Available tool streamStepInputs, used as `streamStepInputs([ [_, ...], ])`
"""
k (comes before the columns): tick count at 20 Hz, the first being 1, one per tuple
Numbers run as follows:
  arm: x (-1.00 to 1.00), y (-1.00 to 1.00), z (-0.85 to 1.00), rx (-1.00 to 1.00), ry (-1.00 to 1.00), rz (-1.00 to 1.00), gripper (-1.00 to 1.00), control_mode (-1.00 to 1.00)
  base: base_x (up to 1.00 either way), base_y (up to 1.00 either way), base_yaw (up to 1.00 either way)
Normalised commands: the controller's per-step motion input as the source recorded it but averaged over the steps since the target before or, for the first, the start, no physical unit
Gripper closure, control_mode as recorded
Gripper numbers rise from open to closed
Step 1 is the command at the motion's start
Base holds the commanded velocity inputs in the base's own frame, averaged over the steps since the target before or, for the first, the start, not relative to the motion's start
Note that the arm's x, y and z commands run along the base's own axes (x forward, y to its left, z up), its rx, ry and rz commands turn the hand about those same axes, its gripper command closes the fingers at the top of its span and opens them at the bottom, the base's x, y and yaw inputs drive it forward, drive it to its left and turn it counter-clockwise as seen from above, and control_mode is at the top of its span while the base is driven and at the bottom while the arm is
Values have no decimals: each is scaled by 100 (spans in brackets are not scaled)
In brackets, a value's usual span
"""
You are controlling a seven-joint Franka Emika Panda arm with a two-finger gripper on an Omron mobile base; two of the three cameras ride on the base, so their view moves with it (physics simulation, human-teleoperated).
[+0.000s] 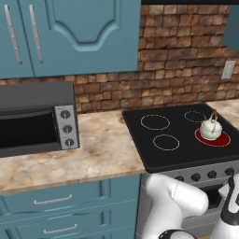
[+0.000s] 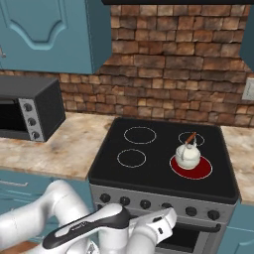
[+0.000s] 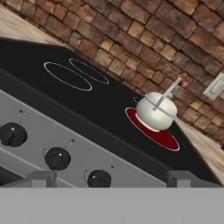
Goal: The kettle is done boiling. Turn off the stove, then wait for 300 timesteps before moving the kettle to the dining table.
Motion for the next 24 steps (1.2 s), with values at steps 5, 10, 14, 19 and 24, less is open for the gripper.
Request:
streamStepInputs([
  [5, 11, -2, -11, 0, -3, 4, -100, -100, 0, 0, 0],
  [10, 11, 0, -24, -2, -1, 7, -100, -100, 0, 0, 0],
  [14, 16, 0, -17, 0, 0, 5, -100, -100, 0, 0, 0],
  [19, 21, -1, -22, -1, 0, 2, -100, -100, 0, 0, 0],
  [24, 20, -7, -26, -1, 0, 0, -100, -100, 0, 0, 0],
])
